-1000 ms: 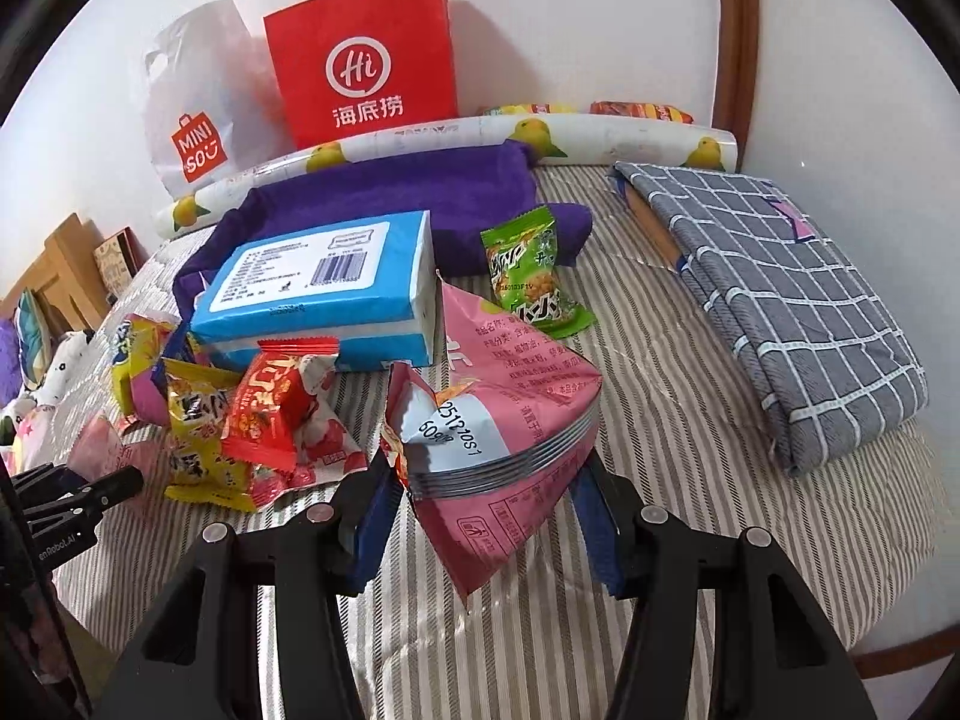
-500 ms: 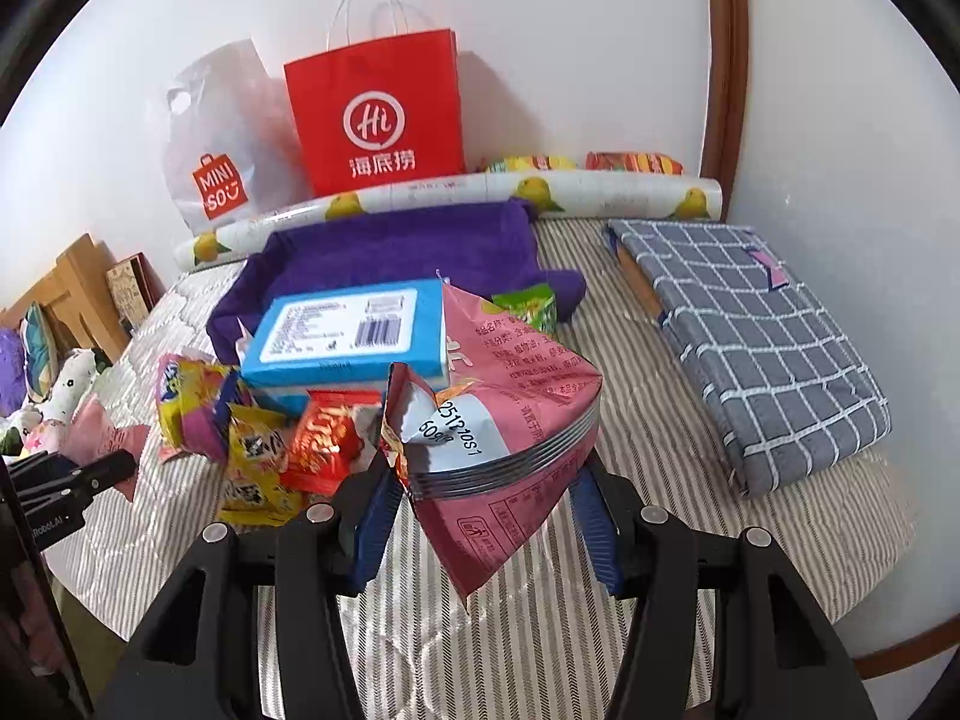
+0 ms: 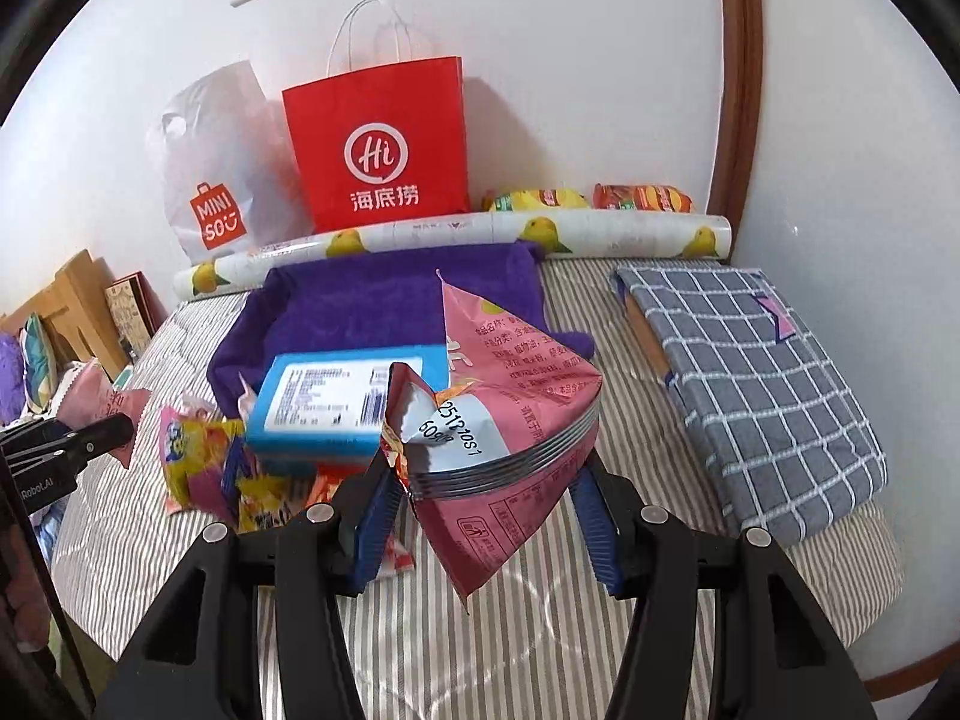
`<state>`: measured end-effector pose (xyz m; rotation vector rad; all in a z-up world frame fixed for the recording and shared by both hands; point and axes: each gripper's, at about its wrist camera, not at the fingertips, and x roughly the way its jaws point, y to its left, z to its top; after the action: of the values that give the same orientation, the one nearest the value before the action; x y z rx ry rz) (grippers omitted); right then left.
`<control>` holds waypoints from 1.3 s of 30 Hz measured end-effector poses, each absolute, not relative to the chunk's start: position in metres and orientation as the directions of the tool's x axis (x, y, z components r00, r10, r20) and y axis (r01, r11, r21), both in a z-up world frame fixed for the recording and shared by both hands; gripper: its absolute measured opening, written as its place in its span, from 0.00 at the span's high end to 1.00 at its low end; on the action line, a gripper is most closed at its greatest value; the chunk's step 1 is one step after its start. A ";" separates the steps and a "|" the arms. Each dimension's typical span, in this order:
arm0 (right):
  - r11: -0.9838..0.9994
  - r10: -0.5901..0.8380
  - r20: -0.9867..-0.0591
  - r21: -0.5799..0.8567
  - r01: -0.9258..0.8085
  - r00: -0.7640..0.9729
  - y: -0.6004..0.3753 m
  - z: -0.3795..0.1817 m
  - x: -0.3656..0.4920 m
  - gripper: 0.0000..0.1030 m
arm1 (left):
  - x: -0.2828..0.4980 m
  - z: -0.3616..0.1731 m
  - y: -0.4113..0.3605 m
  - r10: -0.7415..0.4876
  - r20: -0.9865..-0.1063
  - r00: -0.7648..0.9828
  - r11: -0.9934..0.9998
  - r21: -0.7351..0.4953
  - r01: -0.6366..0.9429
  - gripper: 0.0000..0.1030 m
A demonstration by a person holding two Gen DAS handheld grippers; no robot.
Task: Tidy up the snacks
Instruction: 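Carry the pink bag and pink candy in both tools over the purple towel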
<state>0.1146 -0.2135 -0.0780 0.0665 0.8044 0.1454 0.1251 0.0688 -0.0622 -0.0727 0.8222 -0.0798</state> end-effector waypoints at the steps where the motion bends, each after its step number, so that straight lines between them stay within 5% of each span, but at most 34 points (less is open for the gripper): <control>1: 0.988 0.154 -0.712 0.113 -0.105 0.685 -0.213 -0.077 0.117 0.48 | 0.129 -0.061 0.069 -0.099 -0.728 0.678 0.995 -0.095 0.042 0.64; 29: 0.964 0.254 -0.699 0.125 -0.236 0.668 -0.182 -0.042 0.280 0.48 | 0.260 -0.014 0.077 -0.067 -0.717 0.694 0.997 -0.082 0.012 0.64; 39: 0.951 0.290 -0.730 0.147 -0.272 0.619 -0.173 -0.067 0.340 0.48 | 0.328 -0.034 0.083 -0.069 -0.739 0.670 0.995 -0.101 -0.009 0.64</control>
<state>0.3403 -0.1732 -0.0666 0.0227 0.8439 0.3235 0.3275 0.0831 -0.0338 -0.0993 0.8361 -0.0337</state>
